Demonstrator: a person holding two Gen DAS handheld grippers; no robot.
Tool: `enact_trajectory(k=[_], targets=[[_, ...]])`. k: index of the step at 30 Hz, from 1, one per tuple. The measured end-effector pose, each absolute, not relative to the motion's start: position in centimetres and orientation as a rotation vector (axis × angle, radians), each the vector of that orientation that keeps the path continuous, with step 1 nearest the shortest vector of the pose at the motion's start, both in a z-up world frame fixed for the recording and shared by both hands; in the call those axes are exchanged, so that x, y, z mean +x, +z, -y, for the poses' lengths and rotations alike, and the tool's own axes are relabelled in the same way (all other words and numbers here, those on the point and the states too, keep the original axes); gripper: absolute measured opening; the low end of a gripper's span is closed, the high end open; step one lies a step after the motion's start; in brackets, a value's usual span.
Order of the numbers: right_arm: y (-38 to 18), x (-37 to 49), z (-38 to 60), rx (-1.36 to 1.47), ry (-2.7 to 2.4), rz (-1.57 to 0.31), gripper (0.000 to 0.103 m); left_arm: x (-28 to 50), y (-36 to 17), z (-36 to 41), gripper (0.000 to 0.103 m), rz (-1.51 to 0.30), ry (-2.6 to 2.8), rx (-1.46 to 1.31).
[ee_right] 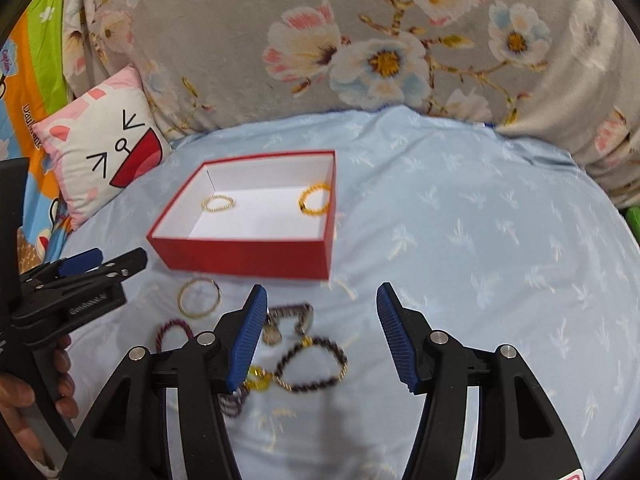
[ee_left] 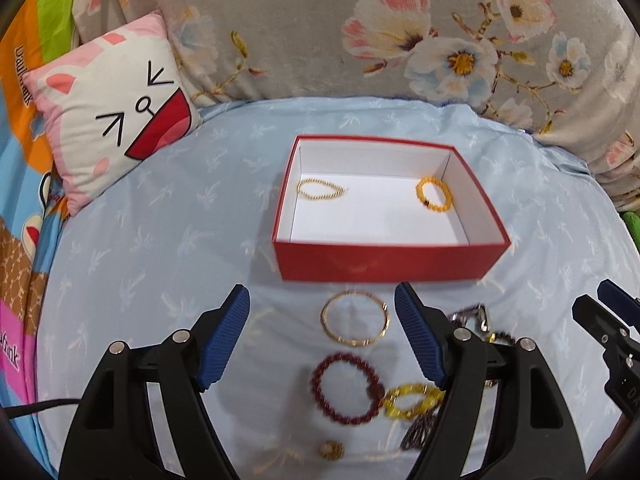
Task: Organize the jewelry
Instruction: 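Withdraw both open tools from the box back to the jewelry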
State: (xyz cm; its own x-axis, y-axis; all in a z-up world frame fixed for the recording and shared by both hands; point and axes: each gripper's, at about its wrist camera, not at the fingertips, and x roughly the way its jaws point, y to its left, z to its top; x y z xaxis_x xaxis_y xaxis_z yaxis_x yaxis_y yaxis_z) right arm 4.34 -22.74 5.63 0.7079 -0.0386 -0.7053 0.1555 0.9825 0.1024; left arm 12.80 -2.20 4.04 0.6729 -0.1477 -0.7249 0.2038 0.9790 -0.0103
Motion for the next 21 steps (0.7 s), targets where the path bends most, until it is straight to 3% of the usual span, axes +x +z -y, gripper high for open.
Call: enact_trajectory(k=[5, 13, 21], targets=[[2.6, 3.0, 23.2, 0.170, -0.124, -0.853, 0.053, 11.1, 2.1, 1.2, 0.071, -0.855, -0.196, 0.075], [-1.2, 3.3, 23.4, 0.185, -0.131, -0.927, 0.037, 9.7, -1.2, -0.8, 0.071, -0.927, -0.183, 0.068], [-3.0, 5.2, 23.4, 0.193, -0.129, -0.957, 0.029, 10.1, -3.3, -0.1, 0.071, -0.972, -0.207, 0.069]])
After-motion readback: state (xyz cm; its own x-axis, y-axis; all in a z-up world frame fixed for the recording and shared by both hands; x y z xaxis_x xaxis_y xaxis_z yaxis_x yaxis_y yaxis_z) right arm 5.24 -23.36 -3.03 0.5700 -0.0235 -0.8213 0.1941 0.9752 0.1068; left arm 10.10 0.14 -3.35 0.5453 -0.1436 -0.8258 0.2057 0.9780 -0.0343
